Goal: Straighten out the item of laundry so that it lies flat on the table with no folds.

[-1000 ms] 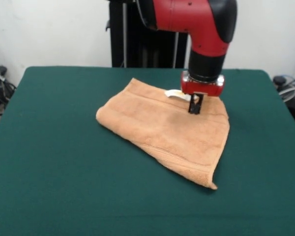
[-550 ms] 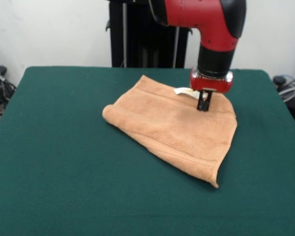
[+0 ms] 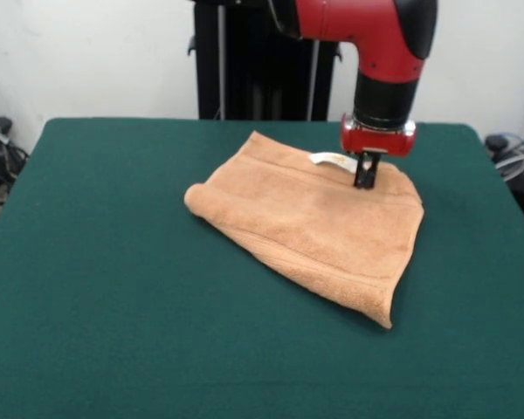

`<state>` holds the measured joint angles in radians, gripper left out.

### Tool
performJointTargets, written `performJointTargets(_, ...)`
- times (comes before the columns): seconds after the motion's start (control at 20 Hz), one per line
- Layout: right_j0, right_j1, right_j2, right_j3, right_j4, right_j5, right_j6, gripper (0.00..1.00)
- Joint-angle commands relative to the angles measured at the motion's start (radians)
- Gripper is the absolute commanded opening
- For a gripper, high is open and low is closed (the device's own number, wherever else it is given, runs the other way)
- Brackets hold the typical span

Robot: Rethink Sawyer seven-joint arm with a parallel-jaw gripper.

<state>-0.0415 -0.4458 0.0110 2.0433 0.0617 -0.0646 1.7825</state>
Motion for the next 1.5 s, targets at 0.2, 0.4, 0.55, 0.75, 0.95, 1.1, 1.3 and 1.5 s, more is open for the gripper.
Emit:
performJointTargets(0.2,0.029,-0.004,0.124,0.072,0.103,-0.002,0.297,0.00)
performJointTargets(0.4,0.043,-0.021,0.128,0.082,0.129,0.006,0.296,0.00)
performJointTargets(0.55,0.079,-0.032,0.117,0.092,0.154,0.002,0.302,0.00)
performJointTargets(0.75,0.118,-0.053,0.115,0.117,0.193,-0.009,0.327,0.00)
performJointTargets(0.95,0.104,-0.043,0.118,0.122,0.194,-0.025,0.306,0.00)
performJointTargets(1.1,0.072,-0.047,0.120,0.122,0.179,-0.029,0.282,0.00)
performJointTargets(1.3,0.064,-0.150,0.113,0.156,0.204,0.046,0.284,0.00)
performJointTargets(1.5,0.066,-0.238,0.091,0.168,0.238,0.108,0.287,0.00)
